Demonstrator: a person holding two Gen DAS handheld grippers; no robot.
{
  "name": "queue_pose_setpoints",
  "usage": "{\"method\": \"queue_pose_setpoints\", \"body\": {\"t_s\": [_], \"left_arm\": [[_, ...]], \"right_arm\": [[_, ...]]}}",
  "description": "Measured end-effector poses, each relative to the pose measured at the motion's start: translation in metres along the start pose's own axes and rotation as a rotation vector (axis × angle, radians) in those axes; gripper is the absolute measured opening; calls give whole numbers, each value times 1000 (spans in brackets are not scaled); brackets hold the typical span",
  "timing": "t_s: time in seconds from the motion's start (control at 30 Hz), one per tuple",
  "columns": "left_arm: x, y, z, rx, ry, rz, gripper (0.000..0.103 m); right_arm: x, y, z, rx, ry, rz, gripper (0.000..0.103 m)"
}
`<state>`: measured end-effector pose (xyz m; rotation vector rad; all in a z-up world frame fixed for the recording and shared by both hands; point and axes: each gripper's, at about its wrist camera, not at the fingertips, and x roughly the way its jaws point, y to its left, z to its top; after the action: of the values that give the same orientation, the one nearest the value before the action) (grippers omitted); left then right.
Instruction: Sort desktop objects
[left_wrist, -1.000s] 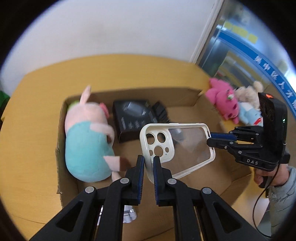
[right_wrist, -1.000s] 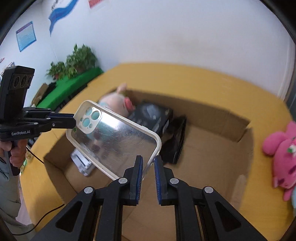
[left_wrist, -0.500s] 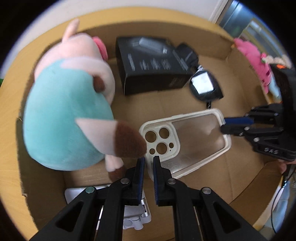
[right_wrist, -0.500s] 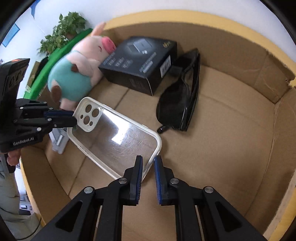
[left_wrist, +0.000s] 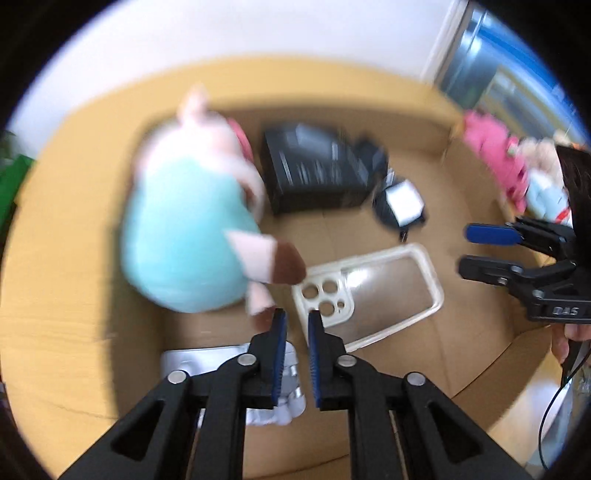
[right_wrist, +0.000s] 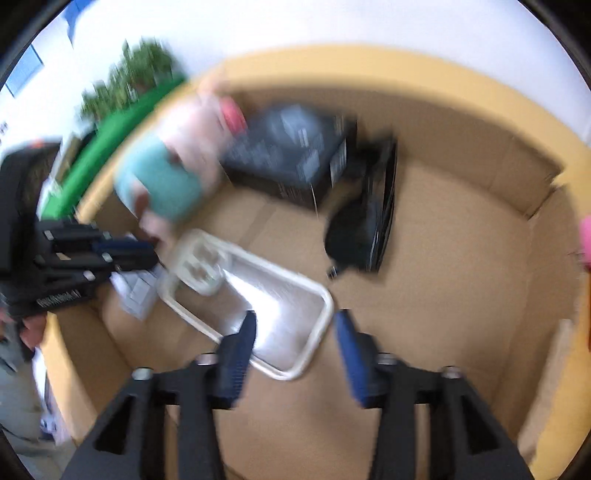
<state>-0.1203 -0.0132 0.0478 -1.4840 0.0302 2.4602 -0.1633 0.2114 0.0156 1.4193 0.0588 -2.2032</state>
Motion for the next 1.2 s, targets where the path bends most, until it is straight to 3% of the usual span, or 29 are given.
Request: {"method": "queue_pose_setpoints", "body": {"t_s": [0.03,0.1,0.13,0.17,0.23,0.37,0.53,0.63,0.83,1.2], "left_arm": [[-24,2,-7,-5,-77,11,24],[-64,7,-22,-15,-216,43,52],[-83,7,-32,-27,-291,67,75],[-99,7,-43,-41,-373,88,85],[-122,6,-71,-65,-529,106,85],[-100,-11,-94,-73,-596,169,86],[-57,-34,-115,-51,-619,246,86],[-38,-41,-121,-71,-637,252,86],[-11,-42,-124,-69,-597,301,86],[-7,-35,-122,-57,-586,295,89]], "right_arm": [[-14,4,-2,0,-44,-8,66],[-59,25,-13,-21,-185,-48,86],[-70,34,-13,-34,-231,-65,97],[-90,49,-29,-51,-309,-105,103],[-106,66,-53,-52,-412,-156,103],[-91,80,-100,18,-561,-297,103],[-63,57,-136,188,-596,-393,103],[-61,49,-146,183,-609,-434,103],[-47,48,-156,142,-622,-451,103],[-43,44,-154,148,-635,-445,103]]}}
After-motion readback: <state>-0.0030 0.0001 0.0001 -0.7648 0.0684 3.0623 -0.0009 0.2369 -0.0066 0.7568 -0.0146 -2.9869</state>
